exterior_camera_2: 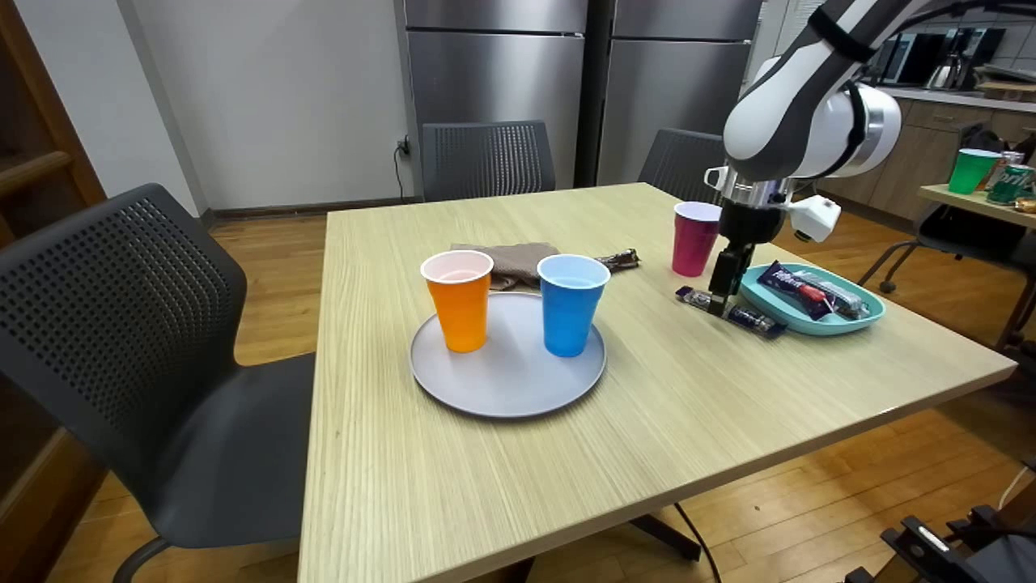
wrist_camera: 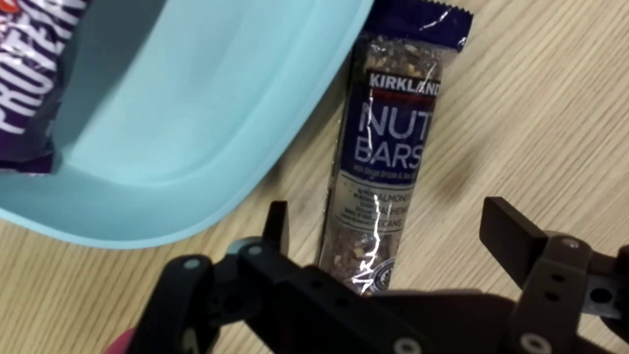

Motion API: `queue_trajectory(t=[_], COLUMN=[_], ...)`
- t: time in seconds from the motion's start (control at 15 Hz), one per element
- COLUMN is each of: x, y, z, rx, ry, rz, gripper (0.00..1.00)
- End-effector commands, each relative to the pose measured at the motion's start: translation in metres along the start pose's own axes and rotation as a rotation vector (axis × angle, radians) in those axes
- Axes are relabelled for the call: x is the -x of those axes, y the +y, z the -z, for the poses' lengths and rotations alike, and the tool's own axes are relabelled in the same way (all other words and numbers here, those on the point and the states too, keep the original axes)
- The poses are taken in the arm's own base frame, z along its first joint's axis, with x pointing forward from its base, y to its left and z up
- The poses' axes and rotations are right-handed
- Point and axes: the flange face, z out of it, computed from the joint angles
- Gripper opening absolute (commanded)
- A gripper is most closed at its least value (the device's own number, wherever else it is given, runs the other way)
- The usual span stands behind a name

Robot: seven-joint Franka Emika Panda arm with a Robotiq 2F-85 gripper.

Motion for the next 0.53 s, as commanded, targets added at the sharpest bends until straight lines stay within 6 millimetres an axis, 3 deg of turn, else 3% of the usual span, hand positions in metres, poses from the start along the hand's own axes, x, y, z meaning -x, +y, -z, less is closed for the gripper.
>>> queue_trajectory(t=[0.0, 0.13, 0.47], x=[-0.0033, -0.0033, -0.0033], y=[0.0047, 0.0048, 0.0044], z=[0.0020, 0.0019, 0.0025], rx=[-0.010, -0.007, -0.003], ry=[0.014, 0.014, 0.015], rz=[0.016, 0.017, 0.020], gripper=[0.75, 0.66, 0.25])
